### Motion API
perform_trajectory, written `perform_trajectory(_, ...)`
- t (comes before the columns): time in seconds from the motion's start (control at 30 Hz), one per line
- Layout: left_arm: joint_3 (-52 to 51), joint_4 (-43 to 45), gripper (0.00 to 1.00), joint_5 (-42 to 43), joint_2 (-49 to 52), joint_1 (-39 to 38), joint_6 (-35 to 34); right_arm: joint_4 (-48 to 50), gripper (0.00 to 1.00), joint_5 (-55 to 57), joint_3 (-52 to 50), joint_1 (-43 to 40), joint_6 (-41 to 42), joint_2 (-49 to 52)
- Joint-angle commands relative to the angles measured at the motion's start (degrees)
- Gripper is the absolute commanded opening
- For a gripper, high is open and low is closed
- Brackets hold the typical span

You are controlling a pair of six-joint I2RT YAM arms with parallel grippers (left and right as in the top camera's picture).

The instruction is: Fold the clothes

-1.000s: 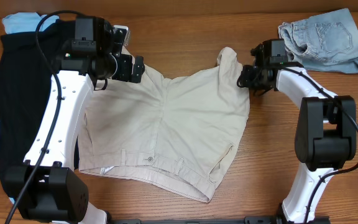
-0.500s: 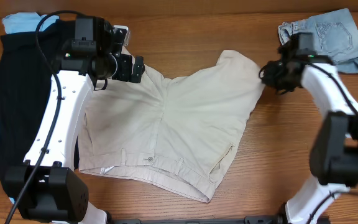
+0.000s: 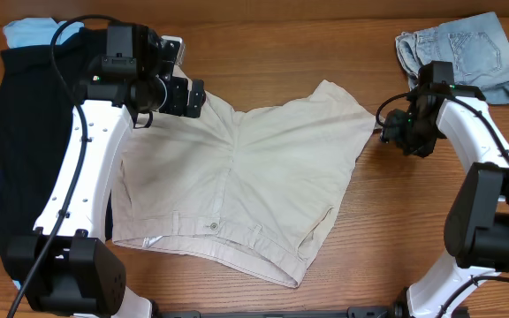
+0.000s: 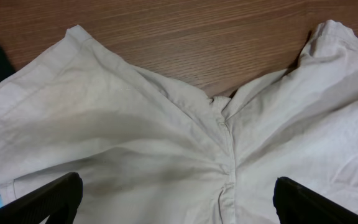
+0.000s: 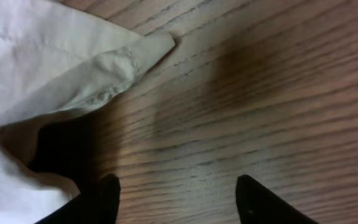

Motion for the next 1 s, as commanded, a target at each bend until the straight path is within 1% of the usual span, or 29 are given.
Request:
perform_trajectory(0.0, 0.33, 0.07, 1.0, -0.31, 0.52, 0.2, 1.16, -0.04, 0.66, -2.97, 1.4, -0.24, 0.33, -0.63)
perform_trajectory(0.1, 0.33, 0.04, 1.0, -0.31, 0.7, 0.22, 1.18, -1.31, 0.66, -9.01, 3.72, -0.2, -2.91, -2.19)
perform_trajectory(0.2, 0.31, 0.11, 1.0, -0.31, 1.68, 0.22, 1.18, -2.36, 0.67, -12.2, 6.21, 0.61, -4.59, -4.68)
perform_trajectory(0.3, 0.31, 1.62, 1.0, -0.24, 4.7, 0.2, 1.18, -3.93, 0.67, -12.17, 8.44, 1.79, -4.63, -7.37)
perform_trajectory(0.47, 0.33, 7.65, 1.0, -0.61, 11.45, -0.96, 1.99, -4.07, 0.68, -11.65, 8.79, 4.07, -5.7, -11.45)
perform_trajectory(0.67, 0.33, 13.84, 1.0, -7.41, 20.04, -3.74, -1.11, -4.96, 0.68, -11.69, 8.79, 4.72, -5.68, -12.2)
perform_trajectory(0.7, 0.33, 14.34, 1.0, -7.78, 21.49, -4.0, -1.44, -5.16, 0.67, -11.69, 8.76, 4.81, -5.68, -12.2)
perform_trajectory(0.77, 0.33, 14.69, 1.0, -7.85, 24.0, -4.33, -1.49, -5.33, 0.61, -11.69, 8.76, 4.87, -5.68, -12.2)
perform_trajectory(0.8, 0.33, 14.43, 0.99, -7.85, 24.92, -4.42, -1.97, -5.38, 0.59, -11.72, 8.76, 4.9, -5.68, -12.2)
perform_trajectory(0.9, 0.33, 13.62, 0.98, -7.91, 26.75, -4.42, -2.69, -5.62, 0.57, -11.69, 8.76, 5.38, -5.68, -12.2)
perform_trajectory(0.97, 0.33, 13.9, 1.0, -7.87, 27.47, -4.42, -2.67, -5.57, 0.57, -11.69, 8.76, 5.84, -5.68, -12.2)
